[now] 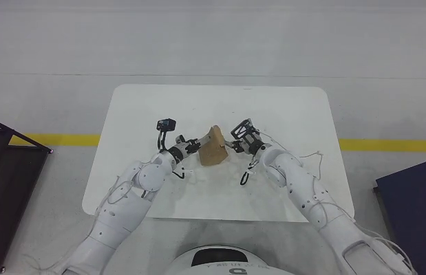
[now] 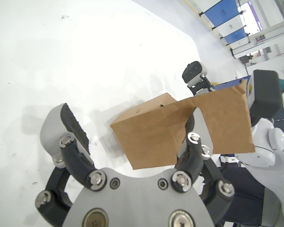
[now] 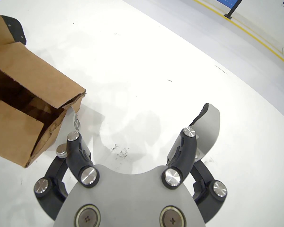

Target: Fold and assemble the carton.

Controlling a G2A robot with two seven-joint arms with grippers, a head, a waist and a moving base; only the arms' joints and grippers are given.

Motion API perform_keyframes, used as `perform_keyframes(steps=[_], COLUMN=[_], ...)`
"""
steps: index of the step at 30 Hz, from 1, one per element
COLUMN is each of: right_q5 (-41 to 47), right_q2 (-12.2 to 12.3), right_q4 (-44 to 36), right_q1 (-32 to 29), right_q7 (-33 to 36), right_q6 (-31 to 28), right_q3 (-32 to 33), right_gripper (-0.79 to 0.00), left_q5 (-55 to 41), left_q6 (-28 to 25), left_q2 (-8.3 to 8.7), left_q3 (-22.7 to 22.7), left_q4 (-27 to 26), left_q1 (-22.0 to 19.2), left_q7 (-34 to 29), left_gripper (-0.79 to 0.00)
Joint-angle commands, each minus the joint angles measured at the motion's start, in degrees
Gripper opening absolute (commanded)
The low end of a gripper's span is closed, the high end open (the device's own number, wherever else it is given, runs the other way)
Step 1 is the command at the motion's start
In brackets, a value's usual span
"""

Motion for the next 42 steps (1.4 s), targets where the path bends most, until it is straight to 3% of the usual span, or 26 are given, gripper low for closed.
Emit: perform_keyframes(steps=[1, 13, 26, 35, 42], right_q5=[-0.31, -1.41, -0.97, 2.79, -0.60], right_q2=[0.02, 0.42, 0.82, 1.97, 3.04], right_q4=[-0.26, -3.66, -6.14, -9.95, -14.38], right_q1=[-0.16, -1.95, -3.52, -7.24, -10.13], right_q7=[-0.23, -0.59, -0.13, 0.40, 2.40], right_q6=[-0.17, -2.06, -3.01, -1.08, -7.82], right_q3=[0.20, 1.96, 4.50, 11.21, 12.49], right_gripper=[0.000, 0.000, 0.000, 0.000, 0.000], left_q5=[0.09, 0.22, 8.27, 5.93, 5.05], left_q6=[0.22, -0.15, 1.26, 1.41, 1.40], left_q2=[-0.10, 0.15, -0.55, -1.15, -1.32], left_q3=[0.27, -1.80, 2.32, 2.65, 2.04], left_q4=[0.60, 2.55, 4.80, 5.48, 5.53], left_q1=[-0.17, 1.07, -1.42, -2.02, -2.21], left_q7=[-0.09, 0.03, -0.06, 0.52, 0.82], left_gripper=[0.000, 0.000, 0.000, 0.000, 0.000])
